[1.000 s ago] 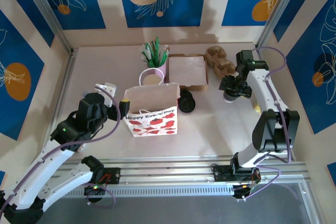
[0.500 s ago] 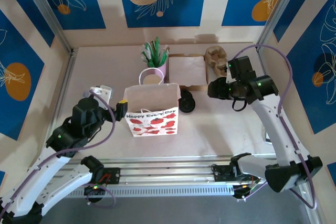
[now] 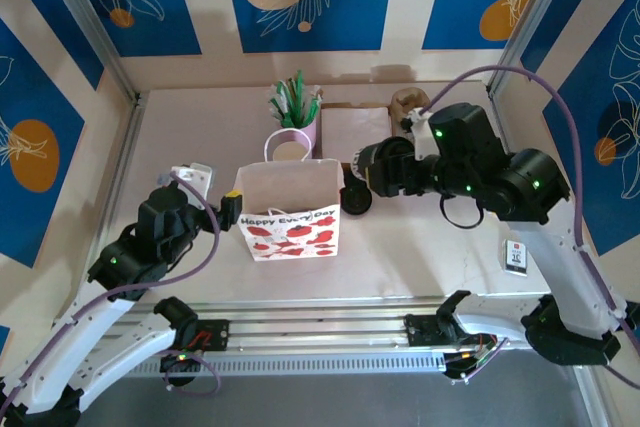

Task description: Pack the takeout coffee

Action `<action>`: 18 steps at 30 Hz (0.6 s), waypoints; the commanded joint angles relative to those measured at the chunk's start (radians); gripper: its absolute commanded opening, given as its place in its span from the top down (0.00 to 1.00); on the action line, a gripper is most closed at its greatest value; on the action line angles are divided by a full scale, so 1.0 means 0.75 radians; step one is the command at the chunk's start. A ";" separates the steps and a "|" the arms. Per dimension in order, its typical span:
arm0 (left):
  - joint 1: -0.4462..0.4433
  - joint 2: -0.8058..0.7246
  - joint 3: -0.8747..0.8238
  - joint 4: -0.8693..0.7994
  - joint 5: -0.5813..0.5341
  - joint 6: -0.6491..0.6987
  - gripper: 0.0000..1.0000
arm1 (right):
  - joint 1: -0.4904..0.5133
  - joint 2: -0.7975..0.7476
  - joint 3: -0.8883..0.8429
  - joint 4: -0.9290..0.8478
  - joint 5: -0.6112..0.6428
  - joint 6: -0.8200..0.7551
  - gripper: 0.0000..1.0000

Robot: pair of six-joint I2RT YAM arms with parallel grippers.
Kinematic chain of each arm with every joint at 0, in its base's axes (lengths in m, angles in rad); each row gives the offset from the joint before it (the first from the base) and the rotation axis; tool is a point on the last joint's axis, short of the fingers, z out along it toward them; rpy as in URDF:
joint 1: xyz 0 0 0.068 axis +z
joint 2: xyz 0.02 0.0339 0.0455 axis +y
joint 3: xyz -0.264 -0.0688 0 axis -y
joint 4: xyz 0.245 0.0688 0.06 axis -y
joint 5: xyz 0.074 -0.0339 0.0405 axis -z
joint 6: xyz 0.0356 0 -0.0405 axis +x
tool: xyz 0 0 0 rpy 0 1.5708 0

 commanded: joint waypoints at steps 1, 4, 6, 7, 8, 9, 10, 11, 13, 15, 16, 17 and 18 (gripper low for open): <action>0.013 -0.010 -0.007 0.033 -0.027 0.029 0.15 | 0.113 0.128 0.115 -0.095 0.013 0.004 0.19; 0.014 -0.011 -0.008 0.032 -0.030 0.029 0.15 | 0.193 0.238 0.224 -0.128 0.014 -0.013 0.20; 0.013 -0.012 -0.008 0.031 -0.032 0.029 0.15 | 0.217 0.313 0.299 -0.162 0.014 -0.033 0.20; 0.013 -0.015 -0.008 0.033 -0.031 0.029 0.15 | 0.227 0.357 0.346 -0.192 0.020 -0.040 0.20; 0.013 -0.016 -0.010 0.033 -0.033 0.029 0.15 | 0.238 0.391 0.382 -0.220 0.024 -0.048 0.20; 0.013 -0.019 -0.010 0.032 -0.033 0.029 0.15 | 0.251 0.434 0.417 -0.245 0.023 -0.057 0.20; 0.013 -0.023 -0.011 0.033 -0.032 0.031 0.15 | 0.258 0.467 0.443 -0.260 0.021 -0.064 0.20; 0.013 -0.026 -0.013 0.034 -0.034 0.031 0.15 | 0.263 0.492 0.463 -0.268 0.021 -0.068 0.20; 0.013 -0.030 -0.014 0.035 -0.036 0.029 0.15 | 0.264 0.551 0.517 -0.304 0.013 -0.078 0.20; 0.013 -0.030 -0.012 0.035 -0.035 0.030 0.15 | 0.265 0.600 0.571 -0.341 0.023 -0.085 0.20; 0.013 -0.030 -0.012 0.035 -0.035 0.030 0.15 | 0.265 0.621 0.586 -0.350 0.015 -0.091 0.20; 0.013 -0.030 -0.012 0.035 -0.036 0.029 0.15 | 0.262 0.637 0.595 -0.352 0.004 -0.097 0.20; 0.014 -0.030 -0.012 0.035 -0.034 0.029 0.15 | 0.261 0.659 0.612 -0.359 -0.012 -0.104 0.20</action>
